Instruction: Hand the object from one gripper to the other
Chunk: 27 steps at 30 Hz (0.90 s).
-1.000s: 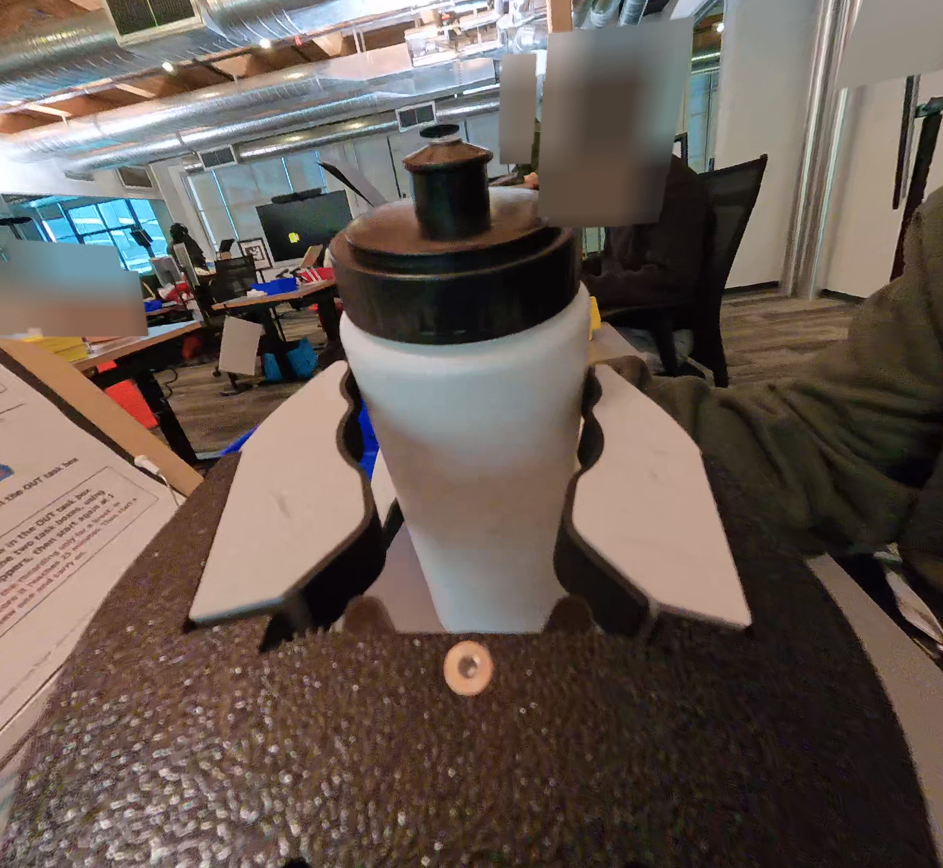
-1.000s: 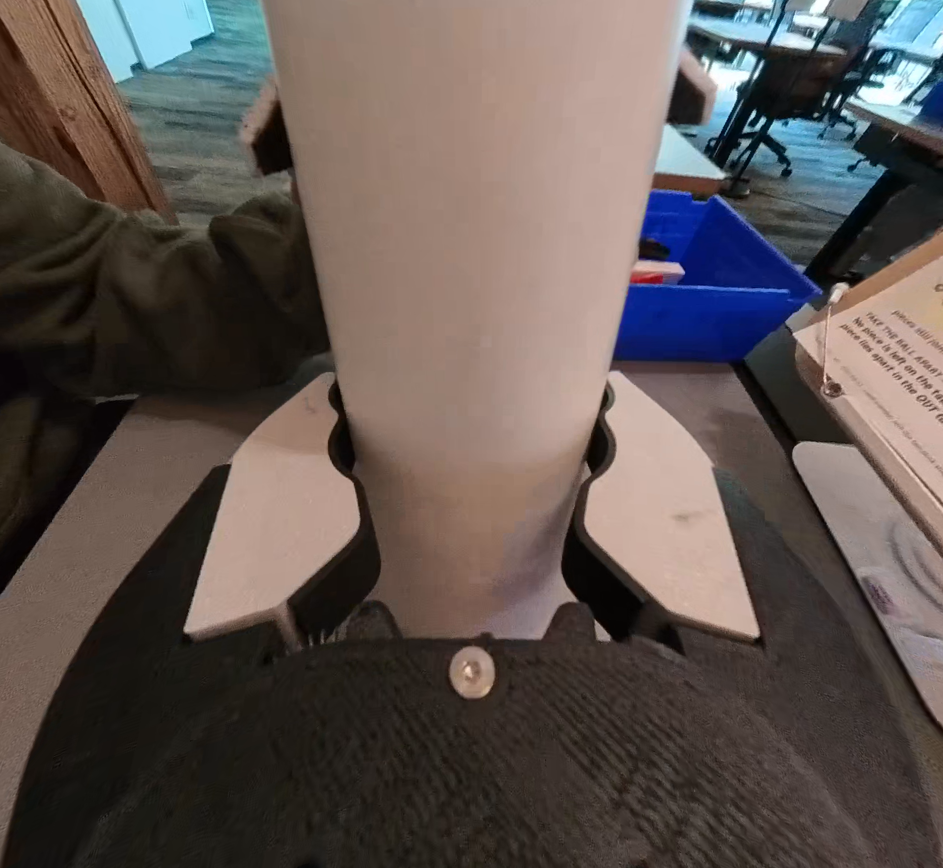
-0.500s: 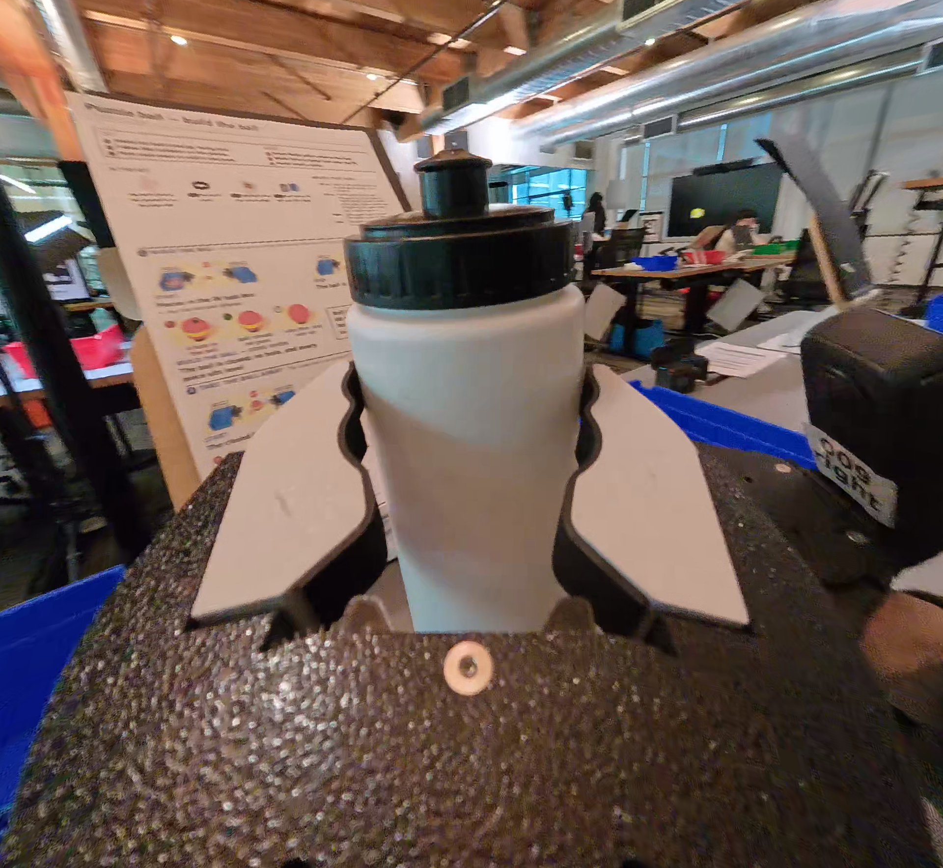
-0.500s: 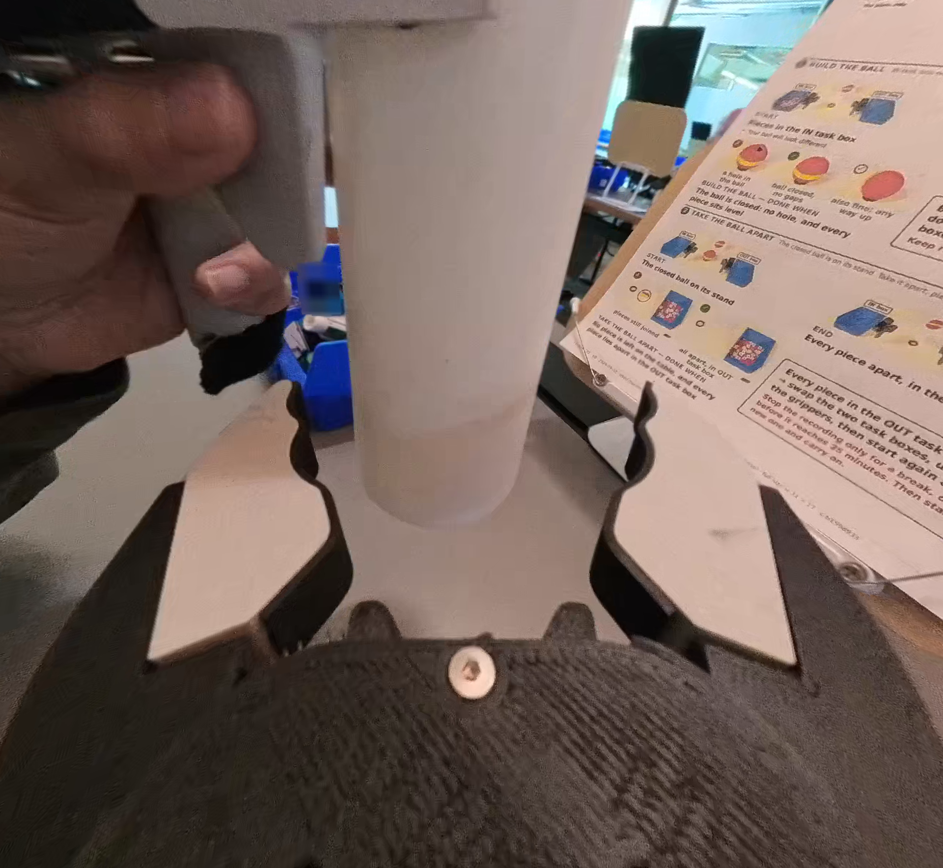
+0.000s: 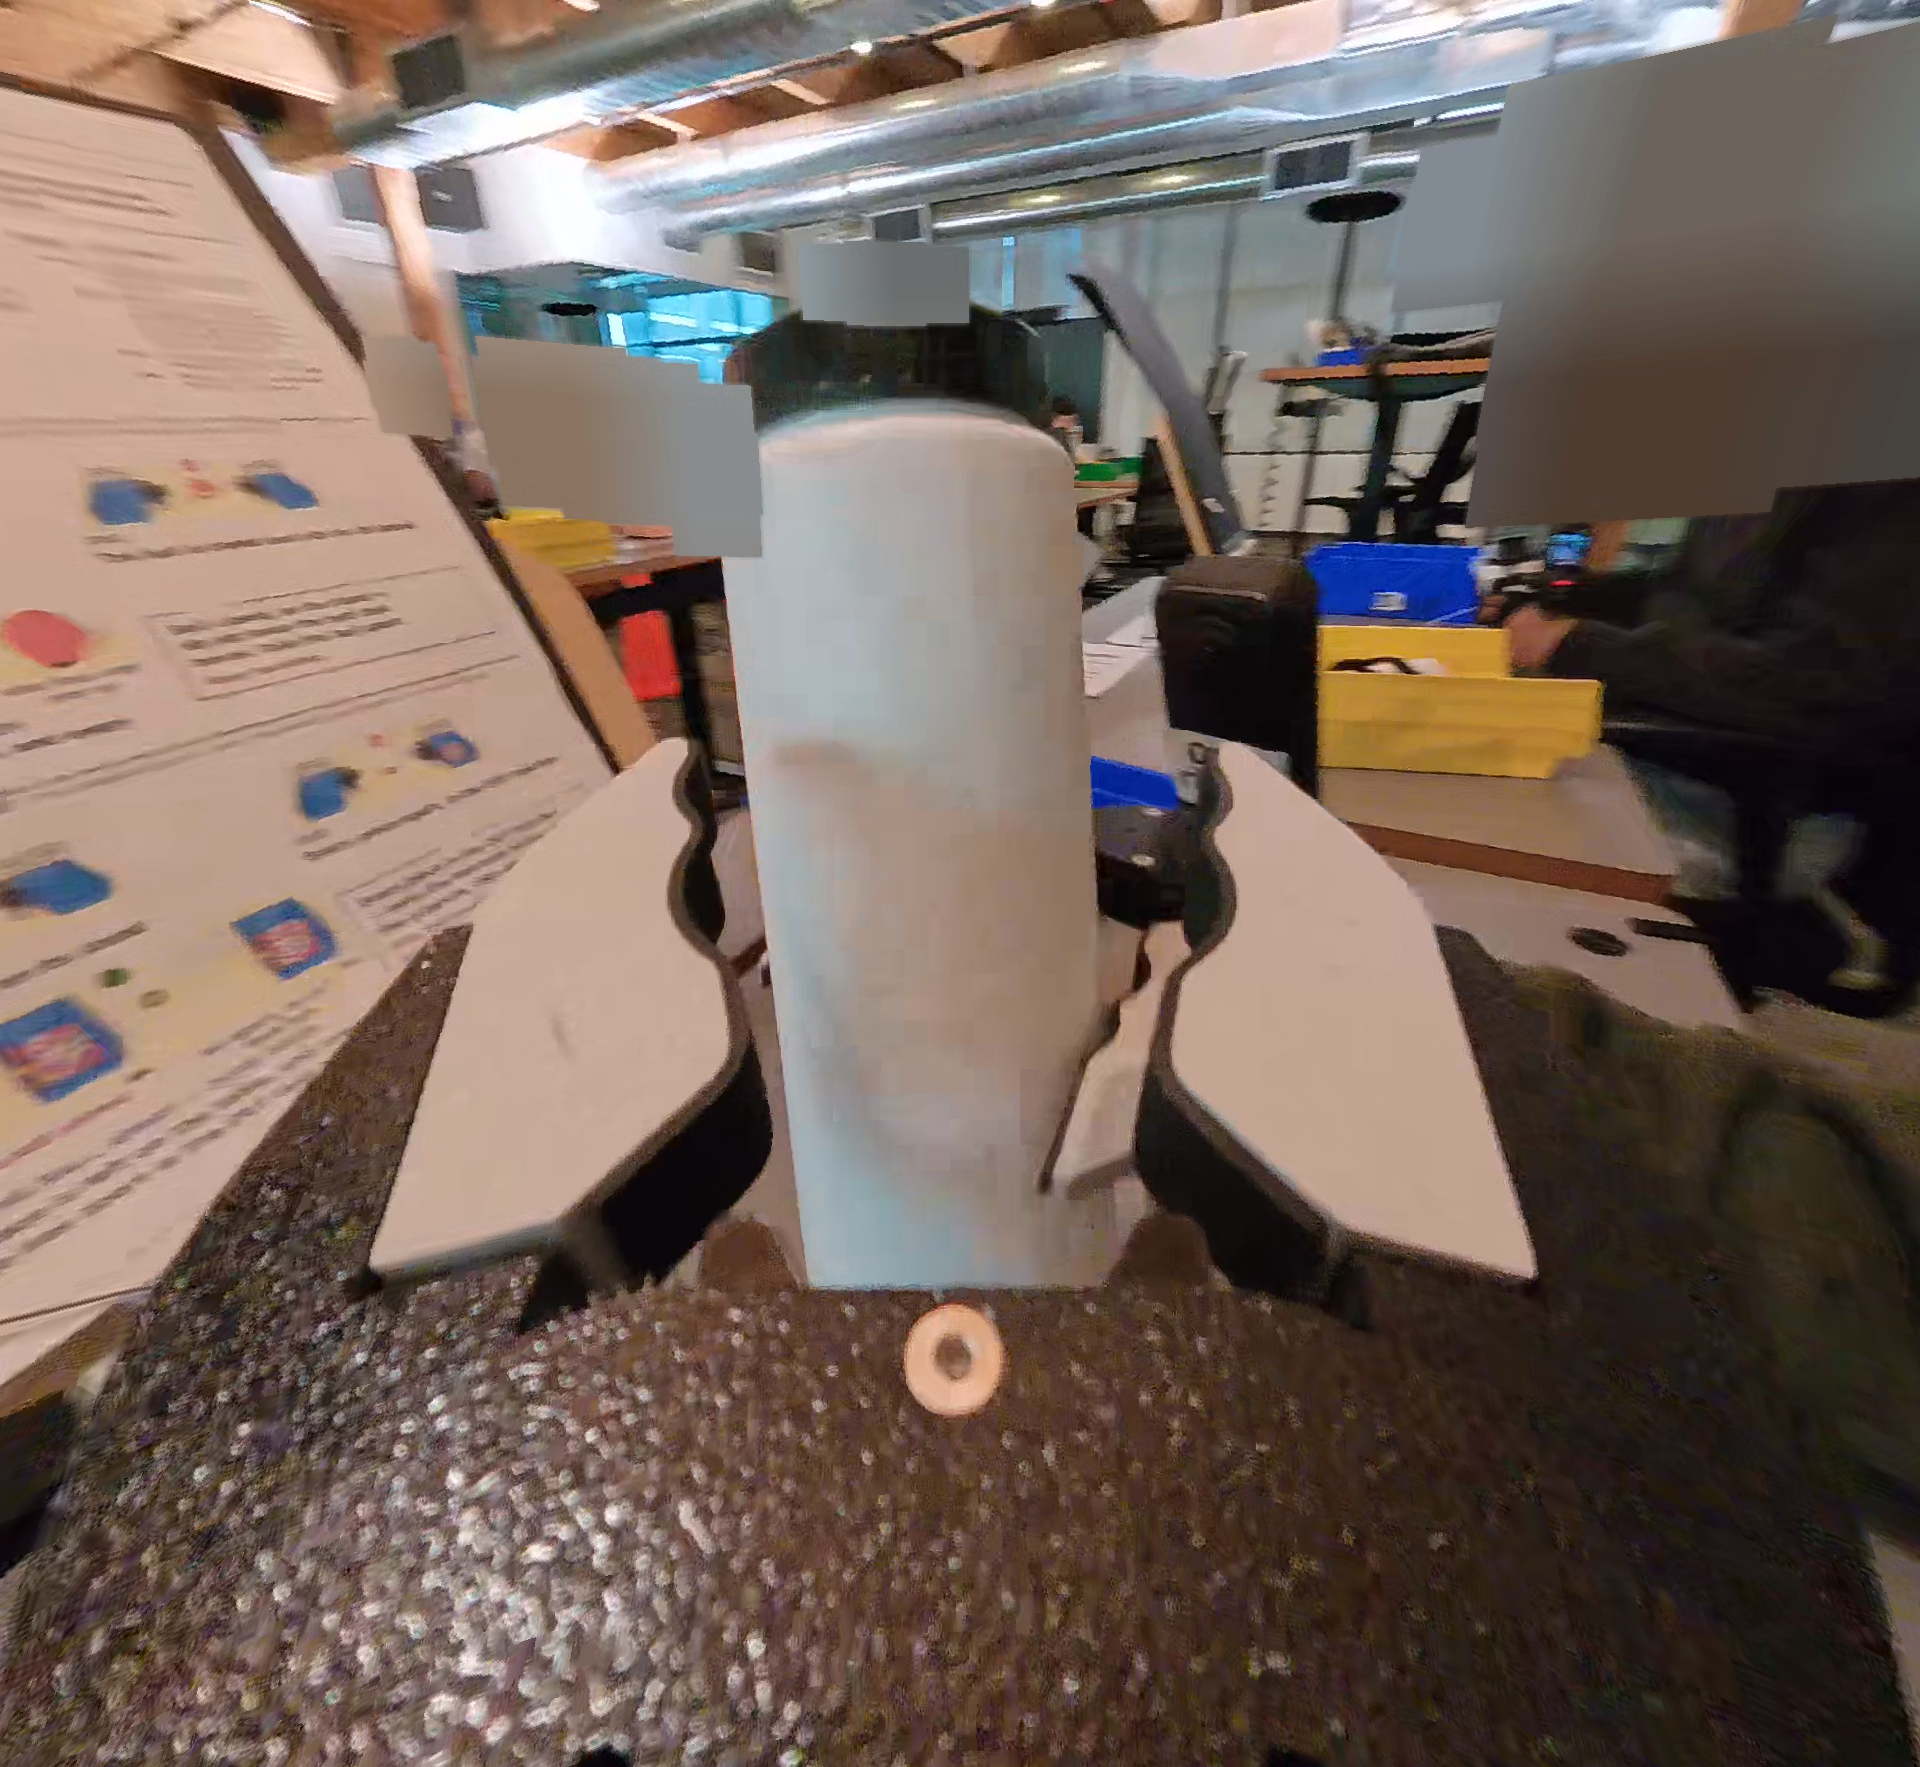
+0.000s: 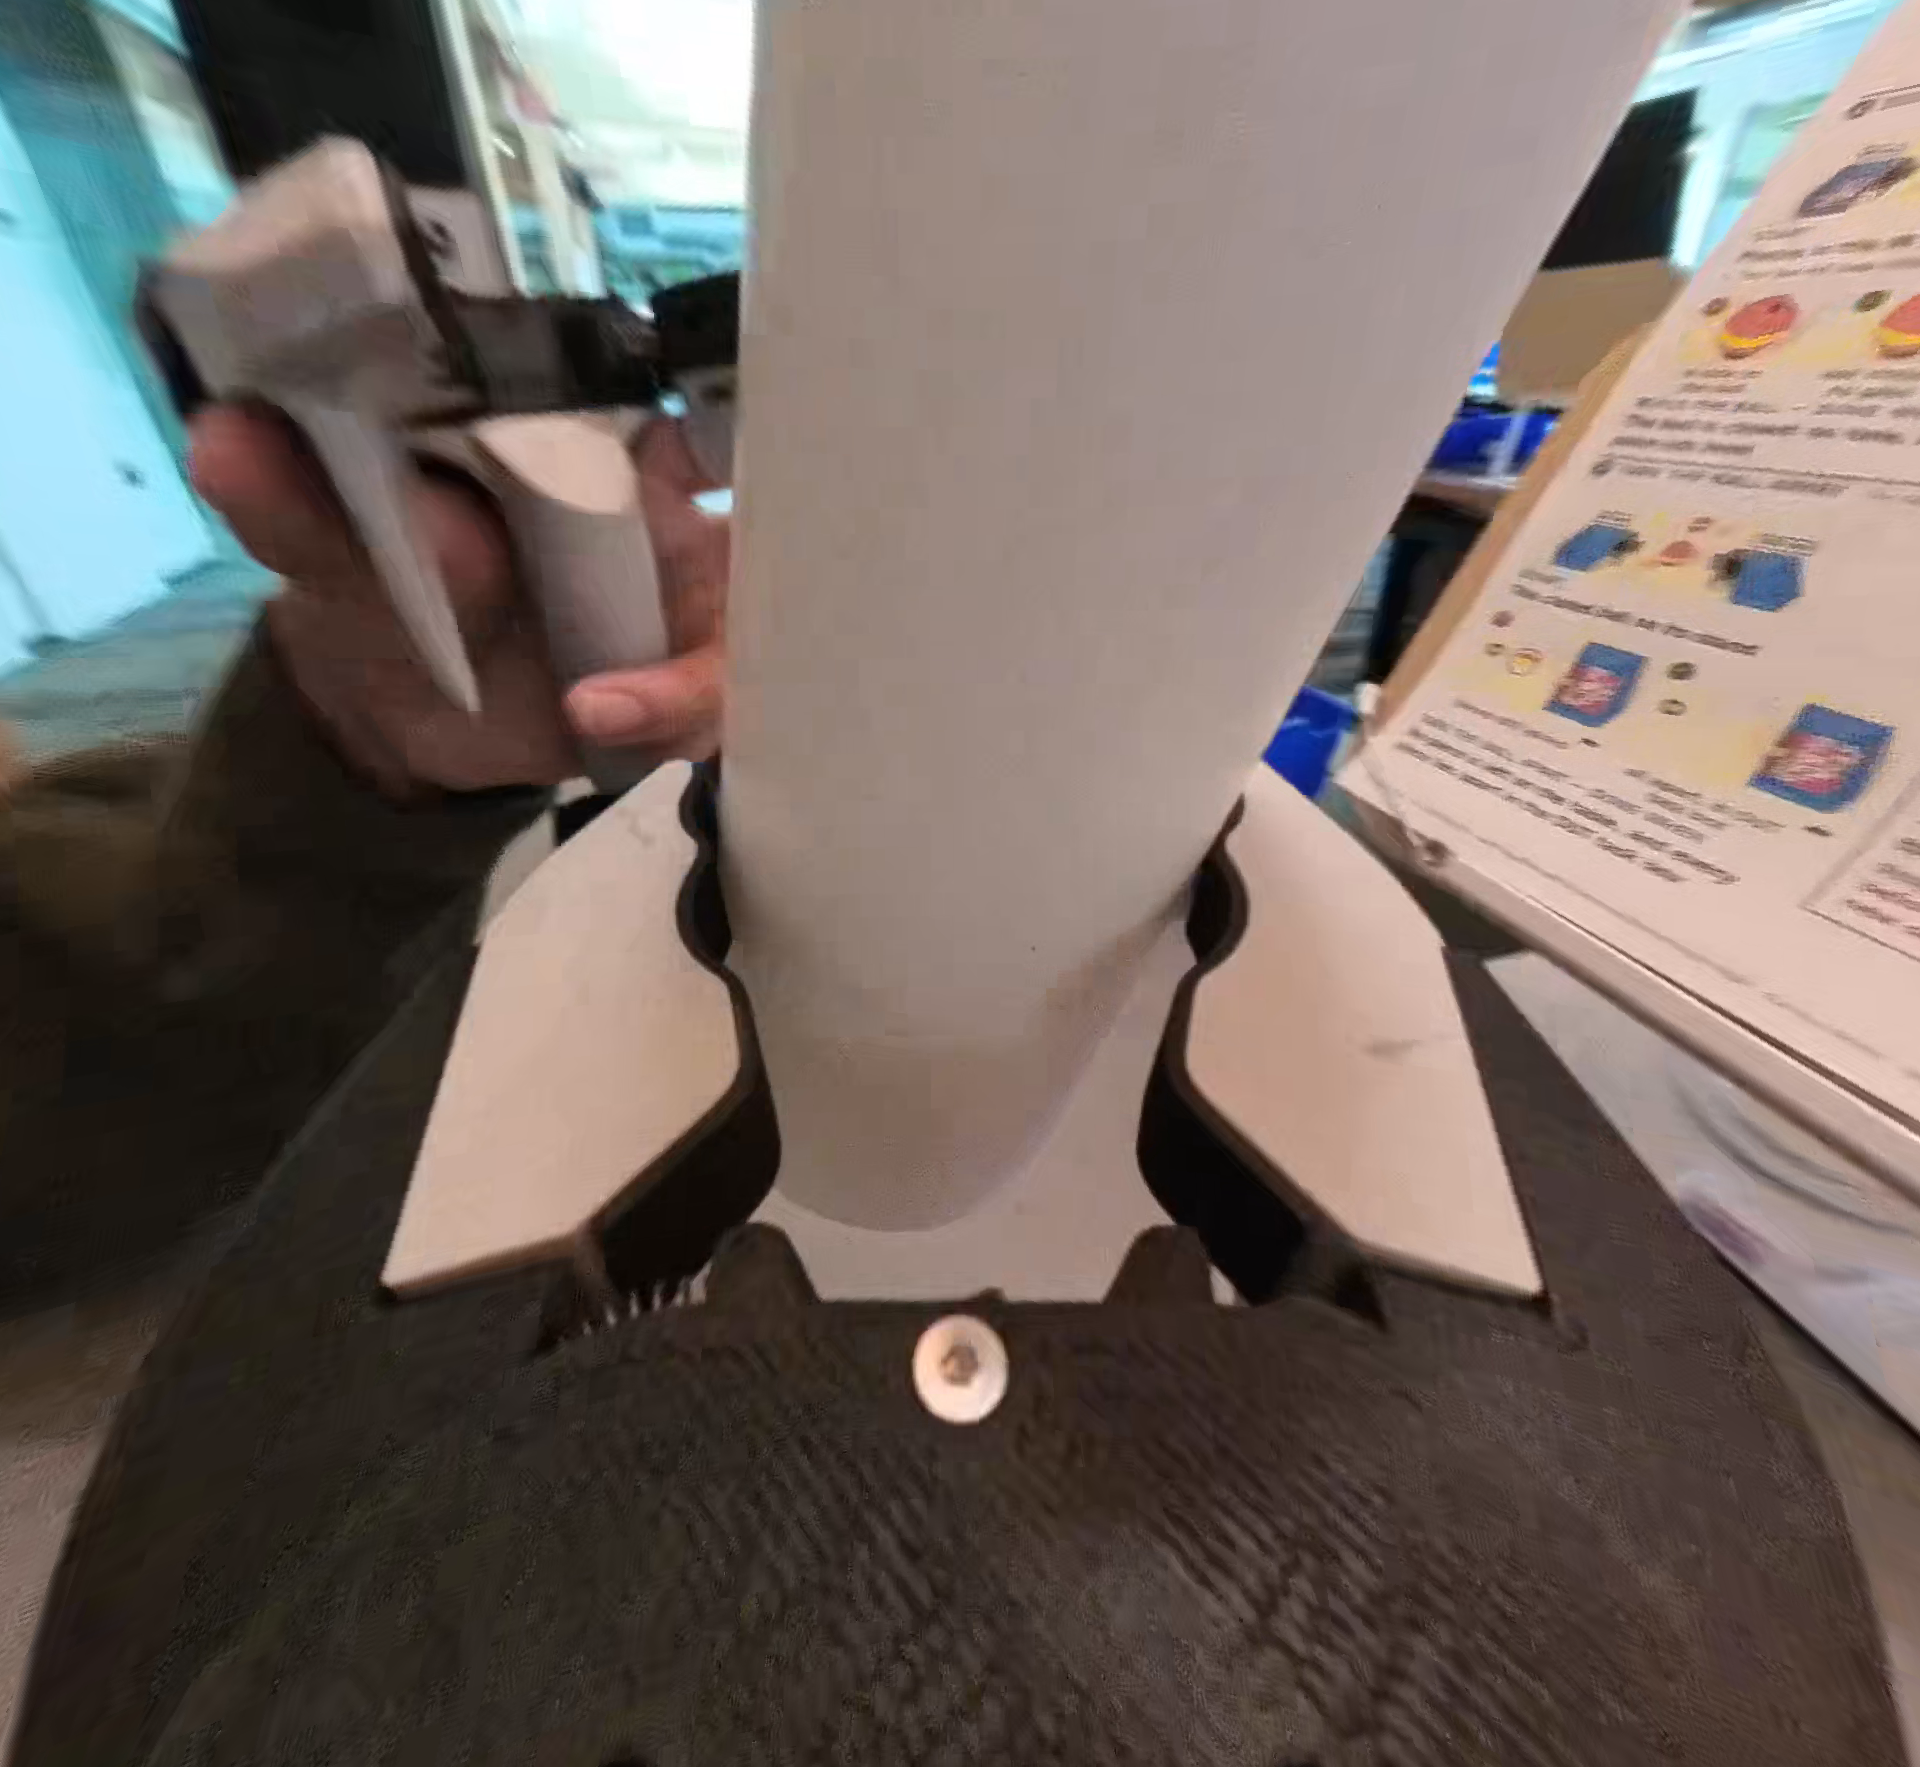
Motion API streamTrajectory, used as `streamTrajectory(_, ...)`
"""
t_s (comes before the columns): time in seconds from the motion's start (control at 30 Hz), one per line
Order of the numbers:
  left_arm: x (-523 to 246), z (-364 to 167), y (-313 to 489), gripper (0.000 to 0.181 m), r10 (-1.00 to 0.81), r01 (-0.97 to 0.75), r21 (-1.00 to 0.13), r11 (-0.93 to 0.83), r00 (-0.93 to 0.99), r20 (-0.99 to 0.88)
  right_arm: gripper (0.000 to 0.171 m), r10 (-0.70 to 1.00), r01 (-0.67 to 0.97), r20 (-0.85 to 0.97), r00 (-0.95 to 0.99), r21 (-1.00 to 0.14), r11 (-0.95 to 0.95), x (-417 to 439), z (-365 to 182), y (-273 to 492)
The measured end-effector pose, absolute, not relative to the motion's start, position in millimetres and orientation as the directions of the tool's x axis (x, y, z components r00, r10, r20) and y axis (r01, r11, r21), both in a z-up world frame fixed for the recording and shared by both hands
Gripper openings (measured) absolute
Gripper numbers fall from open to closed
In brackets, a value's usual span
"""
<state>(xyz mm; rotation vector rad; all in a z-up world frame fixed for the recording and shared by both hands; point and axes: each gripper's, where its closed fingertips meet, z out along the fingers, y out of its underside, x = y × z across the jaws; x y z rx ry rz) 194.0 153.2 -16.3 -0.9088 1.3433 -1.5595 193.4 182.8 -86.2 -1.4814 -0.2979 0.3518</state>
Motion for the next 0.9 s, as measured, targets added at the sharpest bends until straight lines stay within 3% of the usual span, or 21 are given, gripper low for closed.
streamTrajectory(0.03,191,-19,152,0.089,-0.899,0.119,-0.988,-0.094,-0.436,0.033,0.089,0.479,-0.107,-0.057,0.876,-0.991,0.079,189,-79,175)
streamTrajectory(0.17,181,-43,154,0.094,-0.788,-0.017,-0.989,-0.145,-0.602,0.126,0.090,0.584,-0.248,-0.080,0.808,-0.945,0.213,195,-48,149)
streamTrajectory(0.27,190,-66,158,0.094,-0.813,-0.078,-0.995,-0.056,-0.575,0.091,0.089,0.569,-0.340,-0.131,0.812,-0.899,0.278,213,-33,141)
streamTrajectory(0.43,204,-92,132,0.093,-0.765,-0.231,-0.972,-0.048,-0.617,0.184,0.089,0.519,-0.343,-0.135,0.844,-0.880,0.329,221,-28,141)
streamTrajectory(0.6,210,-80,120,0.095,-0.669,-0.240,-0.942,-0.236,-0.663,0.336,0.089,0.519,-0.292,-0.086,0.851,-0.898,0.330,215,-31,142)
streamTrajectory(0.67,215,-77,122,0.086,-0.659,-0.212,-0.934,-0.289,-0.663,0.354,0.089,0.532,-0.300,-0.095,0.841,-0.901,0.314,212,-33,143)
streamTrajectory(0.9,221,-85,127,0.083,-0.749,-0.099,-0.985,-0.138,-0.640,0.169,0.090,0.466,-0.187,-0.084,0.881,-0.966,0.180,215,-47,146)
